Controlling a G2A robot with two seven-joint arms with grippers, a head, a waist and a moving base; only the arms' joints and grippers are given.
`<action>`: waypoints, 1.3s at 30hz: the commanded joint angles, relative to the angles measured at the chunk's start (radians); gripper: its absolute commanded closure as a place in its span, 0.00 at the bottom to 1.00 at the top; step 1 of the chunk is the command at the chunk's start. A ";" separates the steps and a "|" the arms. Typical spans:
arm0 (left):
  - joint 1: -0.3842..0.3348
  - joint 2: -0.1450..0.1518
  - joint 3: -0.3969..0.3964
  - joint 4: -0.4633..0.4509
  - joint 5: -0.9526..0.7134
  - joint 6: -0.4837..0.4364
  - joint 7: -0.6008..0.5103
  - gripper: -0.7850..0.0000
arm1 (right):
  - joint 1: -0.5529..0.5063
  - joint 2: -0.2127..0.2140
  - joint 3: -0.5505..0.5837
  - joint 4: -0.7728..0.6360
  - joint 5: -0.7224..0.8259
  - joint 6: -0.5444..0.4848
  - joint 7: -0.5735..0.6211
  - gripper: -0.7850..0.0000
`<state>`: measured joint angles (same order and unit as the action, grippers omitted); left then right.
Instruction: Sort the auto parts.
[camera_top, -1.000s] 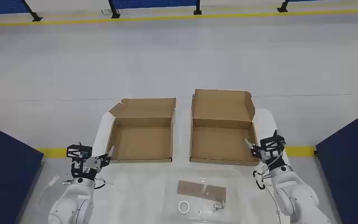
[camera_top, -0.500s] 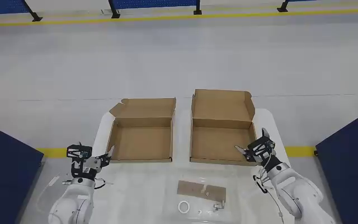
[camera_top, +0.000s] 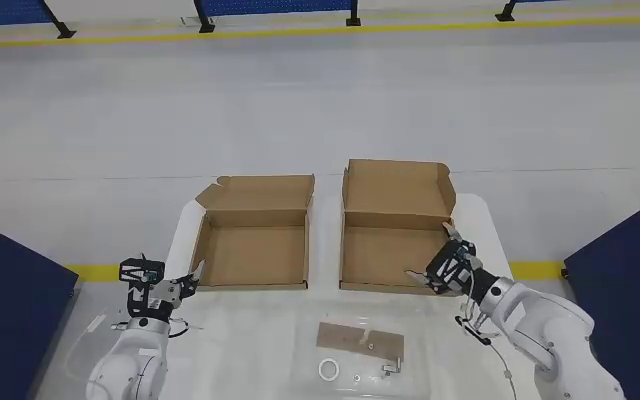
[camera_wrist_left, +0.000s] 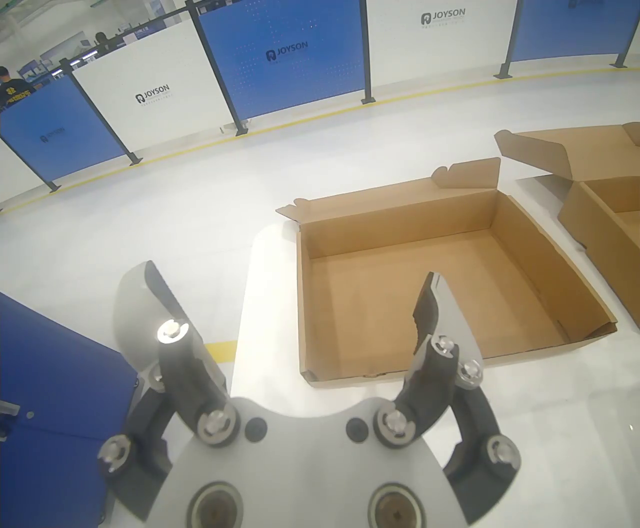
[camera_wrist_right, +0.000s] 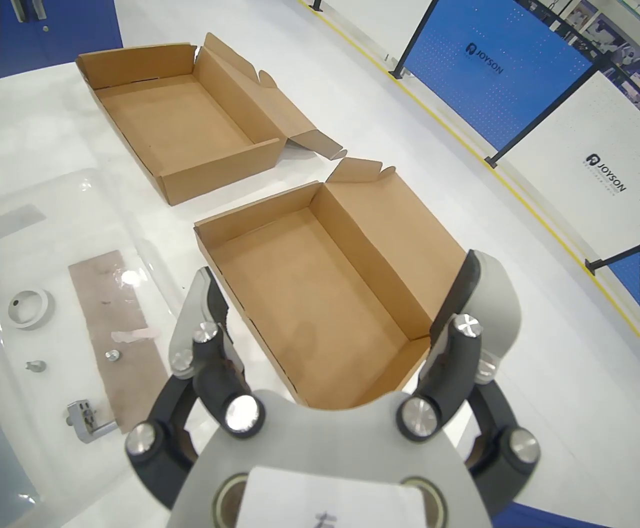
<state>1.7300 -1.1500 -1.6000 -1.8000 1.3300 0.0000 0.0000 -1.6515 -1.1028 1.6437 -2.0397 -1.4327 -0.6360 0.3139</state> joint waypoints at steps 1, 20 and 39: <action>0.000 0.000 0.000 0.000 0.000 0.000 0.000 0.00 | 0.004 0.003 -0.014 -0.031 -0.026 -0.049 0.004 0.00; 0.000 0.000 0.000 0.000 0.000 0.000 0.000 0.00 | 0.200 0.051 -0.178 -0.114 0.052 -0.376 0.465 0.00; 0.000 0.000 0.000 0.000 0.000 0.000 0.000 0.00 | 0.484 0.187 -0.603 0.015 0.090 -0.363 0.507 0.00</action>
<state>1.7300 -1.1500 -1.6000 -1.8000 1.3300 0.0000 0.0000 -1.1871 -0.9205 1.0565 -2.0369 -1.3678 -1.0060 0.8144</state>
